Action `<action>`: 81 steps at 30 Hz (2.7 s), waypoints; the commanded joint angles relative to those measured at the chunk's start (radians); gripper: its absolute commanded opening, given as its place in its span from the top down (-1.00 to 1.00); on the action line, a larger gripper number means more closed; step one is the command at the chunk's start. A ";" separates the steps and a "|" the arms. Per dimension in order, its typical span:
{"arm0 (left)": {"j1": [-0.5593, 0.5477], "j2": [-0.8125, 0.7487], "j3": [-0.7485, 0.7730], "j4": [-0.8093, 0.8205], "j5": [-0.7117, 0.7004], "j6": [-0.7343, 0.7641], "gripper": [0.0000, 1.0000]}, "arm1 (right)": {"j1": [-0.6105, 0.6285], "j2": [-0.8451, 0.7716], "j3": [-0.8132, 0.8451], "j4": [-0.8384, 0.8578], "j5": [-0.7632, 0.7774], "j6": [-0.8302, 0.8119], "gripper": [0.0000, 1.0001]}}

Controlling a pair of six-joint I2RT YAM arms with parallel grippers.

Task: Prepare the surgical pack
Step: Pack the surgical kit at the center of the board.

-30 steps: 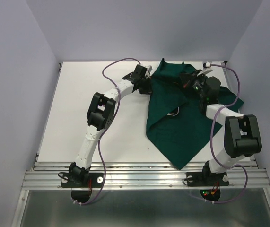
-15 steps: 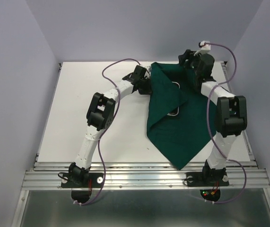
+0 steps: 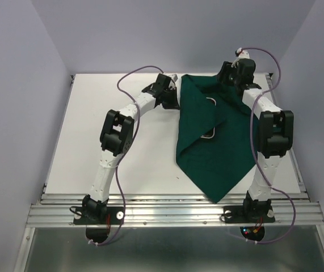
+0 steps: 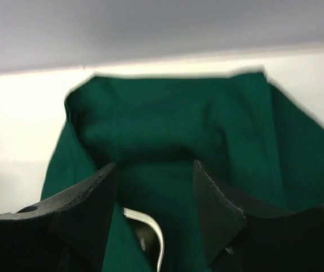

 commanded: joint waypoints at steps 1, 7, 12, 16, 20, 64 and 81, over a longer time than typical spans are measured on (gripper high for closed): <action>0.008 -0.142 -0.015 0.011 0.003 0.023 1.00 | 0.001 -0.218 -0.204 -0.052 -0.063 0.021 -0.21; 0.008 -0.162 -0.050 0.007 -0.005 0.024 1.00 | 0.001 -0.505 -0.595 -0.160 0.026 0.129 -0.21; 0.006 -0.232 -0.164 0.043 -0.019 0.023 1.00 | 0.013 -0.628 -0.820 -0.216 0.017 0.208 -0.12; 0.008 -0.266 -0.247 0.070 -0.052 0.023 1.00 | 0.013 -0.682 -0.908 -0.199 0.126 0.268 0.28; 0.009 -0.223 -0.220 0.033 -0.076 0.038 1.00 | 0.013 -0.635 -0.870 -0.213 0.192 0.274 0.56; -0.058 -0.050 -0.069 0.014 -0.037 0.043 1.00 | -0.014 -0.383 -0.562 -0.306 0.135 0.226 0.63; -0.060 -0.007 0.026 -0.038 -0.048 0.058 1.00 | 0.128 -0.104 -0.341 -0.309 0.020 0.196 0.63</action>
